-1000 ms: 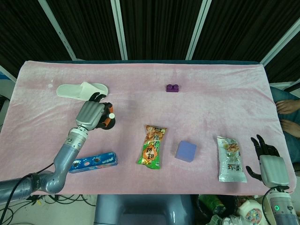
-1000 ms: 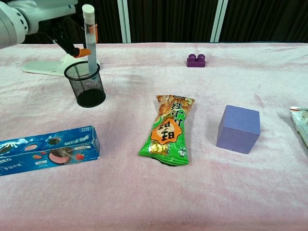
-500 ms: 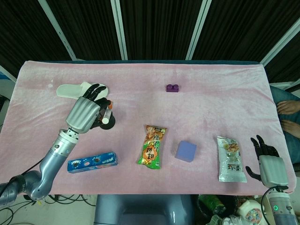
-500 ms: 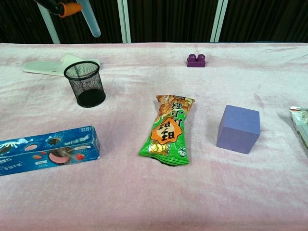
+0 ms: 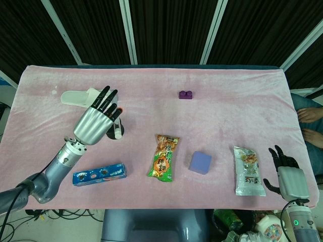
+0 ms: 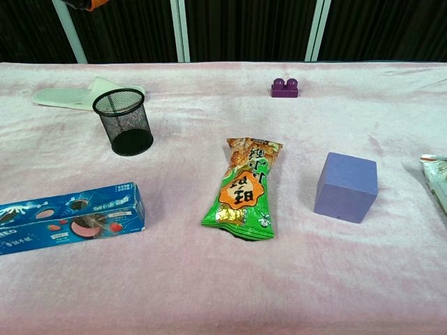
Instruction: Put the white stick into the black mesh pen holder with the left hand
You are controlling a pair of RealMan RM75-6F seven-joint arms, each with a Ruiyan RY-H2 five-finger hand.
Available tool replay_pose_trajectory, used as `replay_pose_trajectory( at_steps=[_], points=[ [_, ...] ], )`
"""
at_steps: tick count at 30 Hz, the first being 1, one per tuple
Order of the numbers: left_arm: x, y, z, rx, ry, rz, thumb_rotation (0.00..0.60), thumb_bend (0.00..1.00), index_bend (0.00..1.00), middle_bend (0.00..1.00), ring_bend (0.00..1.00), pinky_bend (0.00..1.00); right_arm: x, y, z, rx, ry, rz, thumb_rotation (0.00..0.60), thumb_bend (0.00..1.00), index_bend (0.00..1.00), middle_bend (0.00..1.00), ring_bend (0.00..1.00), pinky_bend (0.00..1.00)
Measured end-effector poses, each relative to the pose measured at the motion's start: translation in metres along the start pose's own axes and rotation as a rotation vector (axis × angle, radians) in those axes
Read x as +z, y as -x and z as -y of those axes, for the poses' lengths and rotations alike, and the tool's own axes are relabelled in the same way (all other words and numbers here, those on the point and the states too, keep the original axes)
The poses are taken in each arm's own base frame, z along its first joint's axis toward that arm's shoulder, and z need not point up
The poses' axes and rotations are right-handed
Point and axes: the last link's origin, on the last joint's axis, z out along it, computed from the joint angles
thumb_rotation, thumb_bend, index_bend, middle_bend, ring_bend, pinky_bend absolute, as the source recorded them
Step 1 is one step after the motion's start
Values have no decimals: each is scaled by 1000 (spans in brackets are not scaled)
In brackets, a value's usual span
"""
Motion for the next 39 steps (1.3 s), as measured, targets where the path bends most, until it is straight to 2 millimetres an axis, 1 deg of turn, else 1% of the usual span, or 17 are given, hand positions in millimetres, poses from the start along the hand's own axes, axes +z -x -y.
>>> replay_pose_trajectory(
  at_steps=[2,5,8,10,14,15,17,21,24,28,32,35,38,39],
  points=[
    [1,0,-2,-56,-17,17,600,392,614,550,141,146,0,0,0,-1,1,1,600,177,10,17,181,158],
    [4,0,-9,-215,-60,59,600,393,622,549,140,148,0,0,0,1,1,1,600,176,10,17,181,158],
    [8,-4,-18,-449,-116,111,600,392,627,548,140,150,0,-1,-1,-1,1,2,600,176,10,17,186,158],
    [11,-11,-25,-640,-153,161,600,392,626,548,140,153,0,-1,-1,-1,1,1,600,177,10,17,186,158],
    [16,-31,-37,-1005,-214,271,600,392,623,547,140,155,-1,-1,-1,-1,0,0,600,177,10,17,186,158],
    [17,-37,-38,-1120,-236,297,600,392,622,547,140,155,-1,-1,-2,-2,1,-1,600,177,10,17,186,158],
    [19,-46,-36,-1274,-260,327,600,392,621,547,140,156,-1,-1,-2,-2,1,0,600,177,10,17,186,158],
    [24,-63,-25,-1579,-288,407,600,392,619,549,140,162,-1,0,-1,-3,-2,4,600,177,10,17,187,158],
    [23,-73,-14,-1730,-307,453,600,392,620,550,140,162,-1,0,-1,-5,-2,4,600,177,10,17,187,158],
    [19,-71,-8,-1792,-324,476,600,392,621,549,140,165,-1,0,0,-5,-1,6,600,177,11,17,186,158],
    [14,-60,-2,-1705,-323,446,600,392,619,548,140,169,-1,0,1,-6,-1,6,600,177,11,17,187,158],
    [10,-47,2,-1529,-297,414,600,392,619,548,140,170,0,0,1,-5,0,7,600,178,11,17,186,158],
    [7,-31,4,-1277,-256,368,600,392,620,549,140,171,-1,0,1,-5,3,7,600,177,11,17,186,158],
    [6,-24,4,-1165,-237,344,600,393,621,549,140,173,-1,0,1,-5,5,7,600,177,11,17,186,158]
  ],
)
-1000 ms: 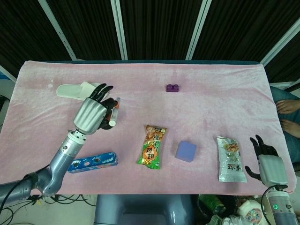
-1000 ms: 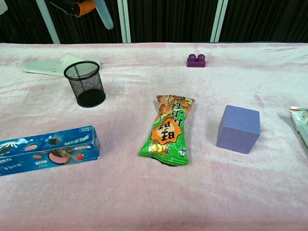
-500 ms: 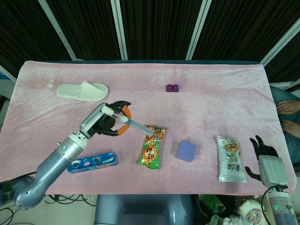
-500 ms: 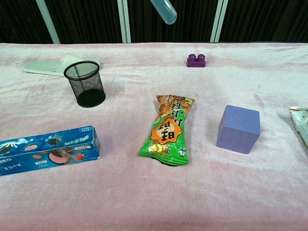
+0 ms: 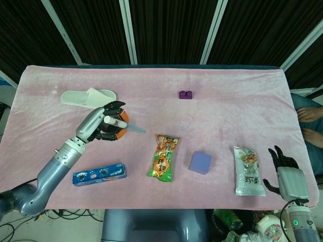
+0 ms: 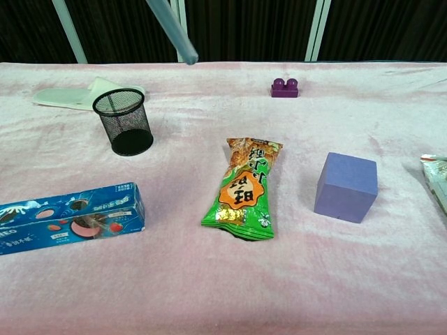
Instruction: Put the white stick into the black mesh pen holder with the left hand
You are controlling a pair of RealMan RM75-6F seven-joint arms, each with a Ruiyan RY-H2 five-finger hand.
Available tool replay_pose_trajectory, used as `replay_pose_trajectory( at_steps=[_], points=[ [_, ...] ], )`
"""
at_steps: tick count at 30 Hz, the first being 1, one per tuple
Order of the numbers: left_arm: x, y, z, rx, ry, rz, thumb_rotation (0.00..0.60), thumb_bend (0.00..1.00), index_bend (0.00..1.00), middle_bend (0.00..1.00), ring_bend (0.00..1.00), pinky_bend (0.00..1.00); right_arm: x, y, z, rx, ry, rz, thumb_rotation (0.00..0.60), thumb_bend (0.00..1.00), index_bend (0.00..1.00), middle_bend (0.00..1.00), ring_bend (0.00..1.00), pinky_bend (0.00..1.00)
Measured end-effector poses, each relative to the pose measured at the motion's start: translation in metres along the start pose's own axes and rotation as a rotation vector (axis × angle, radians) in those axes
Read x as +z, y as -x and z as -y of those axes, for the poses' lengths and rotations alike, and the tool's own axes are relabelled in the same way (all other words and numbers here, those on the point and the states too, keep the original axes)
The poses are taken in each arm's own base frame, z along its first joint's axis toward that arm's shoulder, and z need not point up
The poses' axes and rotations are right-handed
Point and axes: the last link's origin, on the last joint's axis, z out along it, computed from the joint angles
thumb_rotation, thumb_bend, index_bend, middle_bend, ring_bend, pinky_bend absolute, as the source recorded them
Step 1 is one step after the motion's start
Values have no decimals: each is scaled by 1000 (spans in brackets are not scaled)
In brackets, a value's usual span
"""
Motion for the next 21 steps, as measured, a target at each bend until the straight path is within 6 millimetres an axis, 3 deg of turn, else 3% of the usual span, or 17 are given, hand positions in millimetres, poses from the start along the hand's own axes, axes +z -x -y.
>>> replay_pose_trajectory(
  at_steps=[6,12,17,21],
  points=[
    [8,9,21,554,131,-151,600,392,623,549,140,177,0,-1,-2,3,4,1,600,177,11,17,186,158],
    [12,14,16,933,292,-269,600,392,640,566,140,179,0,-1,-3,6,5,3,600,177,11,18,186,158],
    [13,17,8,900,295,-282,600,393,649,570,140,181,0,-1,-3,5,1,4,600,178,28,32,189,158],
    [10,21,-8,591,236,-242,600,392,650,569,140,181,0,-1,-2,6,3,2,600,177,29,31,189,158]
  ],
)
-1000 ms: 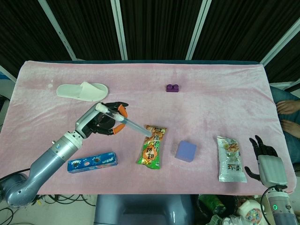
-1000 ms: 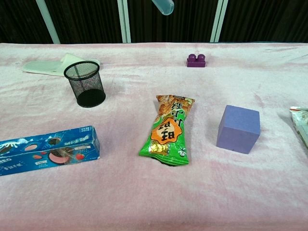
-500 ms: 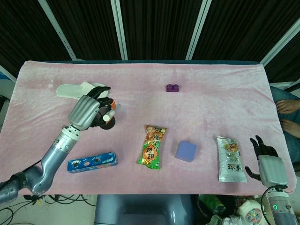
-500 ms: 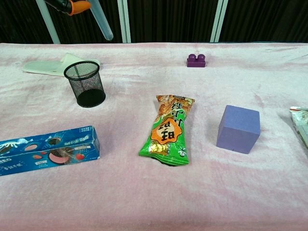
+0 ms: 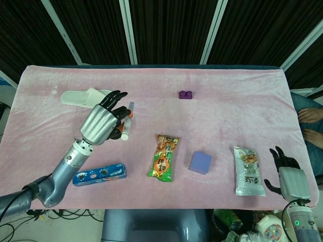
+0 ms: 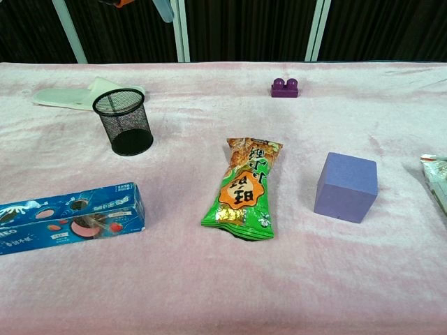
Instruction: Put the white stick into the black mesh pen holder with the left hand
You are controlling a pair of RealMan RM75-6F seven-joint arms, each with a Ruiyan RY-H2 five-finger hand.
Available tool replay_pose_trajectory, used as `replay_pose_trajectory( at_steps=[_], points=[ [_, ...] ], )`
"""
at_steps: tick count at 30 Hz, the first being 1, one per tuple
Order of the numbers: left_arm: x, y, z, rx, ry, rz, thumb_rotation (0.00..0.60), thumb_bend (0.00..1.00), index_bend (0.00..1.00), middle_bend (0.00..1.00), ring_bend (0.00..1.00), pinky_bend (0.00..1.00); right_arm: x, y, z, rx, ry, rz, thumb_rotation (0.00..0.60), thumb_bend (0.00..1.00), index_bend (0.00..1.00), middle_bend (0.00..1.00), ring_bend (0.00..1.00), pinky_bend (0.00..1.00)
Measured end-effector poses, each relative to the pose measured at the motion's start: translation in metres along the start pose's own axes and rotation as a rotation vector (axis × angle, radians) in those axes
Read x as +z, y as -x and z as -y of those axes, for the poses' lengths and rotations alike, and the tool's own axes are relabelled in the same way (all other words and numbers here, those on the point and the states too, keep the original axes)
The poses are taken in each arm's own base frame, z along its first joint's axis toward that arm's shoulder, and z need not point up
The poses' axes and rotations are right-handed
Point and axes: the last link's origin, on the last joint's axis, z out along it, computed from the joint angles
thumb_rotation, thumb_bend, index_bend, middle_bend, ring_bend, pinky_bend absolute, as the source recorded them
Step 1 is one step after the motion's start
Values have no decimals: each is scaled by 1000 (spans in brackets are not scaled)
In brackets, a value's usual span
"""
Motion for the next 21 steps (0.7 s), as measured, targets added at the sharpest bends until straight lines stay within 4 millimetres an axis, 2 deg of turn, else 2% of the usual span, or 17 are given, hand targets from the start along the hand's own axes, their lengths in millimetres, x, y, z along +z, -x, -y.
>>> replay_pose_trajectory(
  at_steps=[6,12,16,21],
  points=[
    [4,-25,-22,-591,-111,108,600,392,650,571,140,181,0,0,0,-3,-1,-3,600,178,29,31,190,158],
    [7,-59,-29,-1090,-152,171,600,392,657,577,140,182,0,0,0,-5,0,-5,600,177,29,31,189,158],
    [7,-80,-27,-1317,-159,180,600,392,665,583,140,187,0,1,1,-8,-3,-4,600,177,29,32,189,158],
    [4,-85,-19,-1419,-172,169,600,392,666,580,140,190,0,1,3,-12,-8,-4,600,178,29,31,189,158]
  ],
)
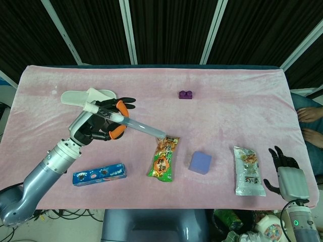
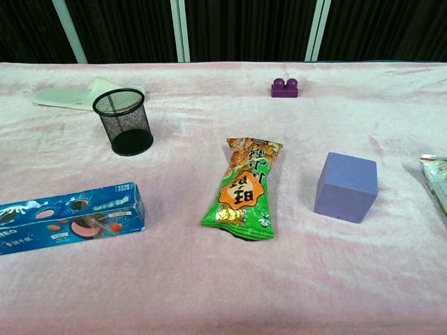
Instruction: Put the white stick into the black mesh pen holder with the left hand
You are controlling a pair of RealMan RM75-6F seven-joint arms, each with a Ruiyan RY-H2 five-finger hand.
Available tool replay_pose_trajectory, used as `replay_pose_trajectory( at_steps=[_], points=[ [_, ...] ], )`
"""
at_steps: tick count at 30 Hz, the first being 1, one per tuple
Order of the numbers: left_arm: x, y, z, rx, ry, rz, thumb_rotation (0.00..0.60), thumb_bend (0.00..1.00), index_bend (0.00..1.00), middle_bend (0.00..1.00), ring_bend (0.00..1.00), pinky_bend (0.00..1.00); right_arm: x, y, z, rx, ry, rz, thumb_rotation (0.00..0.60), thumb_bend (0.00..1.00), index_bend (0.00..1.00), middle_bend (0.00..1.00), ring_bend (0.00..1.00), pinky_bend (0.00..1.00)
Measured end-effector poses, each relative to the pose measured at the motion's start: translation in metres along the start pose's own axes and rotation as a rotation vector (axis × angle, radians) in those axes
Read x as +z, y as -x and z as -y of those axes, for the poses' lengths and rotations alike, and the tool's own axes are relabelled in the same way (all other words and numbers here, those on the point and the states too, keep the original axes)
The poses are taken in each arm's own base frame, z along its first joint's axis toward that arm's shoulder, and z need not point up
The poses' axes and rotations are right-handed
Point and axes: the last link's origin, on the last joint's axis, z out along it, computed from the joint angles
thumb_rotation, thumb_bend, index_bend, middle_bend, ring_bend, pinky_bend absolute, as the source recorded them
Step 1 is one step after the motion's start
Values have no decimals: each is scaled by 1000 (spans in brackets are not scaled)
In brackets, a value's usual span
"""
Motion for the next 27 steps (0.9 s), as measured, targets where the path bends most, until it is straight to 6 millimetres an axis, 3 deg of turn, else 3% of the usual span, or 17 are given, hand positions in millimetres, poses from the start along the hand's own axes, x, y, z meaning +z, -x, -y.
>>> replay_pose_trajectory(
  at_steps=[4,7,21,24,27],
  points=[
    [-1,-7,7,85,13,-22,600,392,666,578,140,190,0,0,1,-1,1,-3,600,177,29,31,189,158],
    [-1,-13,17,264,29,-47,600,392,666,578,141,192,0,0,1,-1,3,-3,600,177,29,32,190,158],
    [2,-45,80,1669,80,-150,600,397,662,582,144,195,0,-1,-3,7,9,-1,600,178,29,31,190,158],
    [5,-50,88,1871,125,-162,600,397,661,578,145,195,0,-2,-3,7,8,-1,600,178,29,31,189,158],
    [7,-47,89,1904,149,-169,600,397,662,577,145,195,0,-2,-3,8,9,-2,600,177,29,31,189,158]
  ],
)
